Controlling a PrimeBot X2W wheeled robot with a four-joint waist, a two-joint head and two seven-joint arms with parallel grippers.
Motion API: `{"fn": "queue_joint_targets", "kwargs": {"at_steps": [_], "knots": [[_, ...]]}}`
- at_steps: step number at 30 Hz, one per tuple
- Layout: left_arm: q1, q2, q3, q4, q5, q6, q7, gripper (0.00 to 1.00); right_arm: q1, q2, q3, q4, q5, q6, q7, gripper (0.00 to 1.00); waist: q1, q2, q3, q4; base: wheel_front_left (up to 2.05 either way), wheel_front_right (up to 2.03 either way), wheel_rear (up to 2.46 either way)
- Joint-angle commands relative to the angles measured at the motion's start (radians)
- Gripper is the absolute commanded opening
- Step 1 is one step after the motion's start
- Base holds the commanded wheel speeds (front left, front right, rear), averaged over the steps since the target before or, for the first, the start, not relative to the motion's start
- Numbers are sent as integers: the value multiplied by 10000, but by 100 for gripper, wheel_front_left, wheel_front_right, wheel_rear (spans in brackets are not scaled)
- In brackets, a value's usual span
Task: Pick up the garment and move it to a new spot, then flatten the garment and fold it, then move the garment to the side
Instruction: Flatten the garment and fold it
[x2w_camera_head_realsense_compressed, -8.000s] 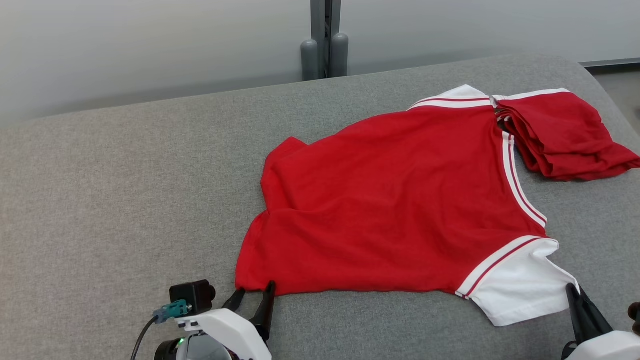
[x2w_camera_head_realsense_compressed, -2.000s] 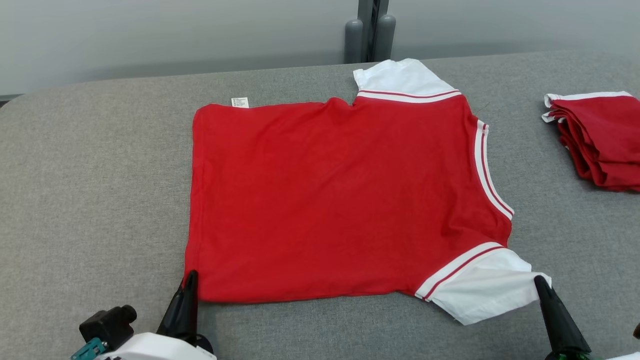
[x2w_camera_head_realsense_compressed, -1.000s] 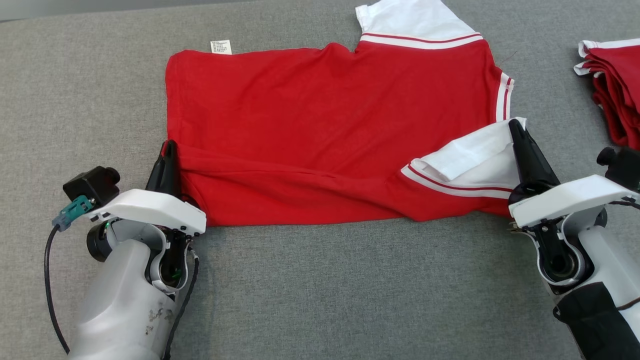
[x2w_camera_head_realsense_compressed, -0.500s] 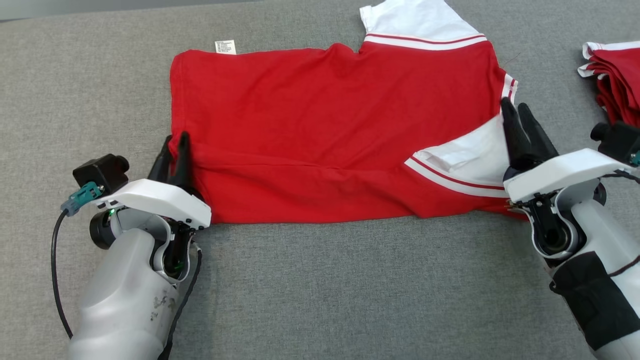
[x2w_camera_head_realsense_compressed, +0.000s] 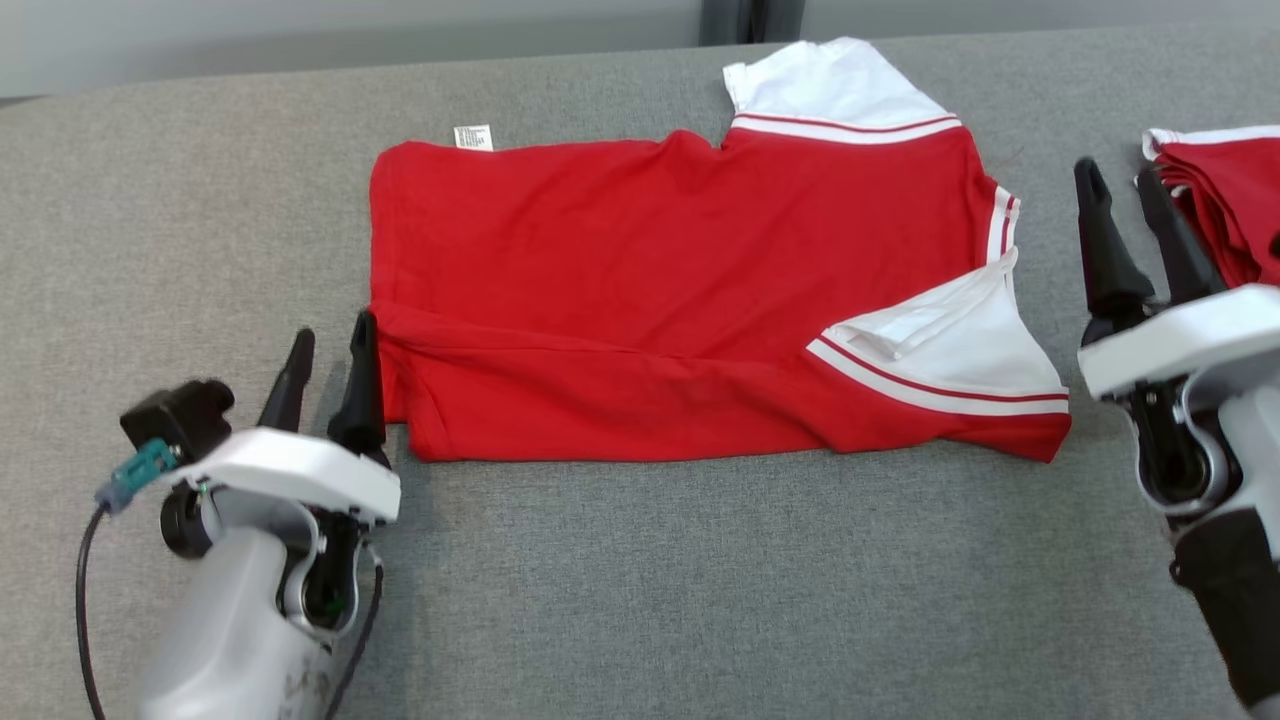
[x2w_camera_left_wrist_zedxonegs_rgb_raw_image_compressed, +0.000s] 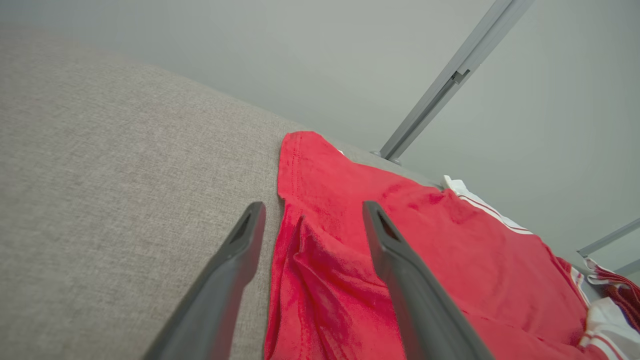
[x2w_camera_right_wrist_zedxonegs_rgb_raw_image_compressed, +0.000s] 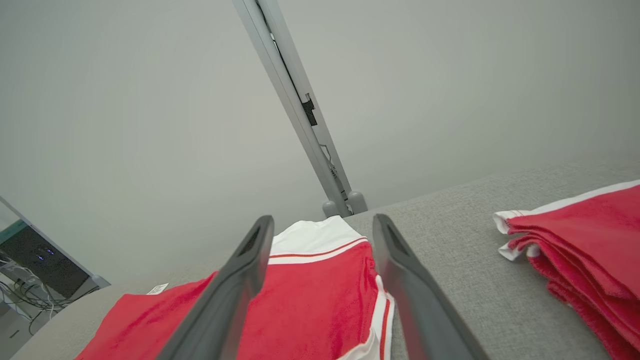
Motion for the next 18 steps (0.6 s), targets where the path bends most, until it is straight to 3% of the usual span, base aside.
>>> {"fn": "queue_joint_targets", "kwargs": {"at_steps": [1,9,18], "knots": [[300,72,39,-191,-49,80,-33,100,386,53,-240,-197,-328,4,-54,100,0,0,-140,34,0,0,0],[1715,66,-330,-1577,-50,590,793,100,2336,600,-1599,-1496,-2381,4,-55,100,0,0,-516,83,0,0,0],[2321,60,-631,-2096,-40,1524,1947,100,3631,1304,-2132,-2270,-3294,4,-48,100,0,0,-585,-197,0,0,0]]}}
